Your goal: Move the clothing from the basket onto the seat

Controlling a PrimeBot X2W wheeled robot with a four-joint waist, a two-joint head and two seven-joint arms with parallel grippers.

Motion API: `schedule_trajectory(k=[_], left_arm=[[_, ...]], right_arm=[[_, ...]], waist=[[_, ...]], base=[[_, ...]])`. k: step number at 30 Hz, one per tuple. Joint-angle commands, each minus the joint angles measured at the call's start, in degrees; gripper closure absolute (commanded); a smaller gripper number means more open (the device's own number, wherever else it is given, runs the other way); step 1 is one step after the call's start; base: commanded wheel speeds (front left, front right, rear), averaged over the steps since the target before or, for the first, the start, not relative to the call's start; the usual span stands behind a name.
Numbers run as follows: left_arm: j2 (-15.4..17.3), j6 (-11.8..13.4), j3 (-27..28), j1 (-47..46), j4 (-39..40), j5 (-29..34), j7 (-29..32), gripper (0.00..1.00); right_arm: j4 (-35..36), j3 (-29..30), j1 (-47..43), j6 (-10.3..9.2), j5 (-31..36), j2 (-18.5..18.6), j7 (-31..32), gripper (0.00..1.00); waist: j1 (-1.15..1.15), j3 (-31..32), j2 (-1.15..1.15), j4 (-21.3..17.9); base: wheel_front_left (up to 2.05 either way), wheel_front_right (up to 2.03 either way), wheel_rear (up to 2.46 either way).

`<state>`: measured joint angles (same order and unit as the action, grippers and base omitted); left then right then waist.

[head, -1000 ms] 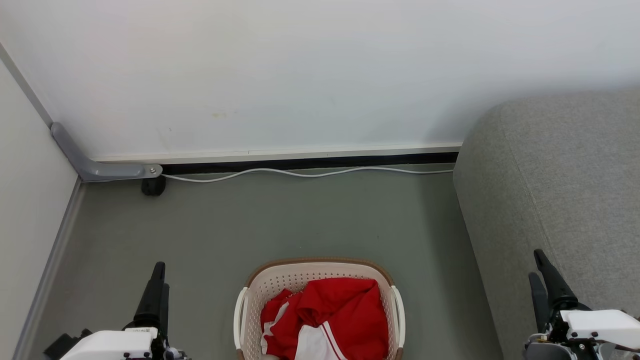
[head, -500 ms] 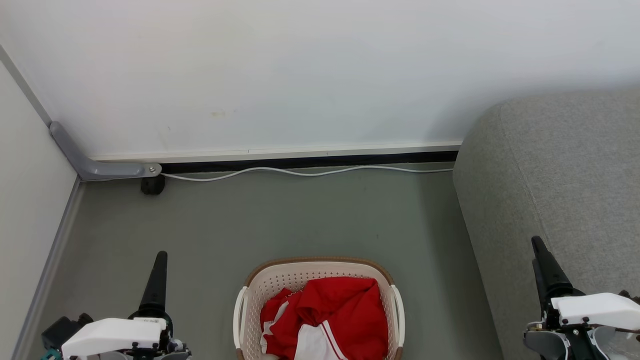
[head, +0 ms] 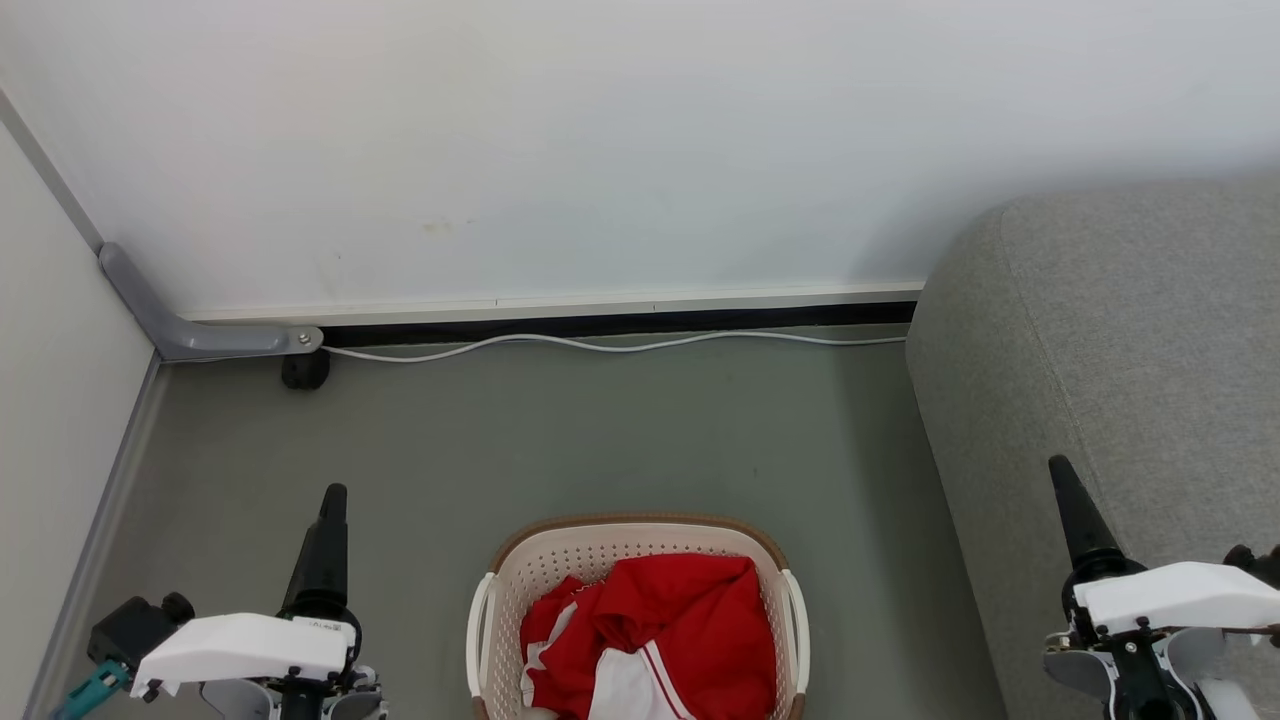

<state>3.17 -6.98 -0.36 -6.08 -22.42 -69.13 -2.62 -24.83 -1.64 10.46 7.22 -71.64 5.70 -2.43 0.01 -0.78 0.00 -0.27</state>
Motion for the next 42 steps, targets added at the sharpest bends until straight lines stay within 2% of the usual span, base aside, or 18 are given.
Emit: schedule_trajectory(k=[1, 12, 23, 42], left_arm=[[1.3, -0.2, 0.5, -3.8, 1.1, 2.9, -0.9, 0.00], [2.1, -0.3, -0.6, -4.9, -0.3, 12.7, -2.5, 0.00], [3.1, -0.3, -2.3, -6.1, -1.6, 25.5, -4.4, 0.00], [2.5, -0.3, -0.4, -7.7, -3.3, 44.3, -7.6, 0.00]], right_arm=[[0.9, -1.0, 3.5, 0.22, 2.7, 1.2, -1.0, 0.00], [-1.2, -2.8, 5.4, 0.22, 12.8, 1.8, -2.7, 0.00], [-4.1, -6.1, 7.6, 0.23, 21.6, 2.5, -4.6, 0.00], [-8.2, -9.5, 11.2, 0.24, 35.4, 3.8, -7.8, 0.00]], waist=[[0.00, 0.0, 0.00, 0.0], [0.00, 0.0, 0.00, -0.1], [0.00, -0.1, 0.00, 0.0], [0.00, -0.5, 0.00, -0.2]], base=[[0.00, 0.00, 0.00], [0.00, 0.00, 0.00], [0.00, 0.00, 0.00], [0.00, 0.00, 0.00]])
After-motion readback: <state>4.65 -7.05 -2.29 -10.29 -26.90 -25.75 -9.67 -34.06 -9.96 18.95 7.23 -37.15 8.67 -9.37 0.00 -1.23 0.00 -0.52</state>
